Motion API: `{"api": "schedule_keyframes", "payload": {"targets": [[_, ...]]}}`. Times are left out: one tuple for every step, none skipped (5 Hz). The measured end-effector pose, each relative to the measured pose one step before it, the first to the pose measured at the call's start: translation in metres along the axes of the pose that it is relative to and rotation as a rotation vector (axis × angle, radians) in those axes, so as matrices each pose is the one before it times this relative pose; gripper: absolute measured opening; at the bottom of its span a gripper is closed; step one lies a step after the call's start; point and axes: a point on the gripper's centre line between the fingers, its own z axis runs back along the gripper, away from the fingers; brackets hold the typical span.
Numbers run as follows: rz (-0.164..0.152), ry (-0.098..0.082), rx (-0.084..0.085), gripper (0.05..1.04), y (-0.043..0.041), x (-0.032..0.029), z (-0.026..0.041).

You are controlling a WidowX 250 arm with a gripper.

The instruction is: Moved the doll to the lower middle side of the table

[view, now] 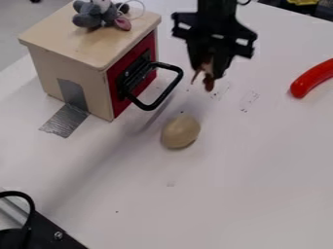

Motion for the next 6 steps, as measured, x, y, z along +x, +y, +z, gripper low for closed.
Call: {"api": "schedule_keyframes", "payload": {"targets": [[-0.0177,0.0227,0.0029,0.395,-0.00606,-0.05002,0.00297],[-0.0064,0.0355,0.0010,0.395,-0.00209,-0.05088,-0.00213],[-0.0061,0.0314,0.0018,0.395,0.00333,-0.04934,-0.00817],[-0.0111,0.0393,0.0080,0.469,-0.00153,-0.01873,-0.01696],[0.0068,0.0129,-0.0065,0.792,-0.00226,0.00070,-0.00919],[-0.0052,0.0061,0.0011,0.999,-0.00032,0.00148,-0.00374]]}}
